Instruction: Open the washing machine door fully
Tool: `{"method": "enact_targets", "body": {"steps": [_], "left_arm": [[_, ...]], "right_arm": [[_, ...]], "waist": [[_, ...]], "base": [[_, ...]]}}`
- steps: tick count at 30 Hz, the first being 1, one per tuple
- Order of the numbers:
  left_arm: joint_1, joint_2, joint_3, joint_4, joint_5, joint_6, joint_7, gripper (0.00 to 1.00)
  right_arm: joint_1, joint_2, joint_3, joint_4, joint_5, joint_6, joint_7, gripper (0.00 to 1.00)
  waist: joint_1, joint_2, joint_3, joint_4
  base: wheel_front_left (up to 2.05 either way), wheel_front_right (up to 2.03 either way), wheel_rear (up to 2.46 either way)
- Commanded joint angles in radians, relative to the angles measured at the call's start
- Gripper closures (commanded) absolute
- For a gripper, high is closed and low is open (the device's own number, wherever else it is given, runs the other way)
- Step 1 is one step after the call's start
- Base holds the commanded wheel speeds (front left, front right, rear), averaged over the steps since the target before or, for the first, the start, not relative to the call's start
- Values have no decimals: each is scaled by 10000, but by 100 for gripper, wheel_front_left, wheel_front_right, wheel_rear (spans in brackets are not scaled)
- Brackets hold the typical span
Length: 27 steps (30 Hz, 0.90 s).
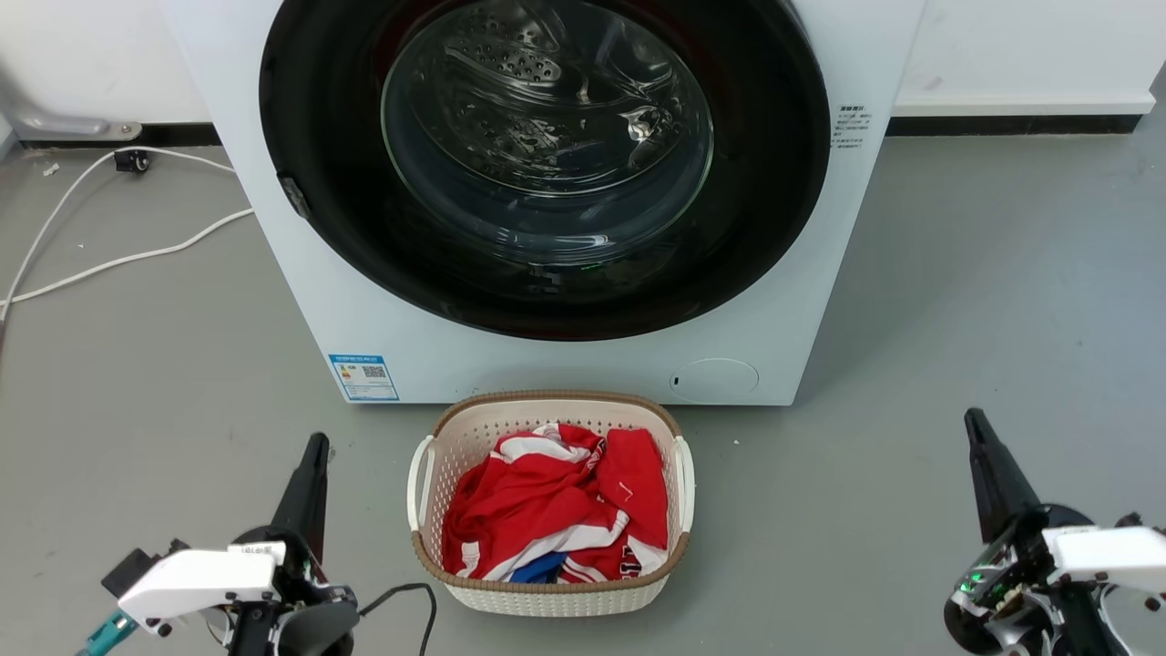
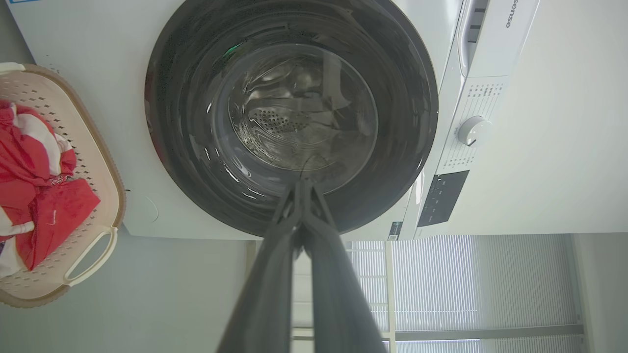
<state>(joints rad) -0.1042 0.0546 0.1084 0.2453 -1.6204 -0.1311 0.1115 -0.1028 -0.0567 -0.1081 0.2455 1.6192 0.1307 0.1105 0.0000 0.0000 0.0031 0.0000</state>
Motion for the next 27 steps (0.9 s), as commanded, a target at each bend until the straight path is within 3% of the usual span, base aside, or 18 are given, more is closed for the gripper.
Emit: {"method": "enact_targets", "body": {"steps": [1, 8, 13, 27], "left_arm": [[13, -2, -8, 29, -6, 2, -2, 0], [300, -47, -102, 138, 105, 6, -195, 0], [334, -46, -49, -25, 772, 8, -447, 0], [401, -44, -447, -966, 3976, 587, -1079, 0]], "right_arm": [[16, 2, 4, 25, 0, 0, -2, 0], [313, 30, 30, 211, -174, -2, -197, 0], [361, 32, -19, 17, -812, -1, -447, 0], [553, 36, 352, -1063, -4429, 1, -1075, 0]], "waist": [[0, 0, 0, 0], [0, 0, 4, 0], [0, 0, 12, -1], [0, 0, 58, 20]], "base": [[0, 0, 0], [0, 0, 0], [0, 0, 0], [0, 0, 0]]}}
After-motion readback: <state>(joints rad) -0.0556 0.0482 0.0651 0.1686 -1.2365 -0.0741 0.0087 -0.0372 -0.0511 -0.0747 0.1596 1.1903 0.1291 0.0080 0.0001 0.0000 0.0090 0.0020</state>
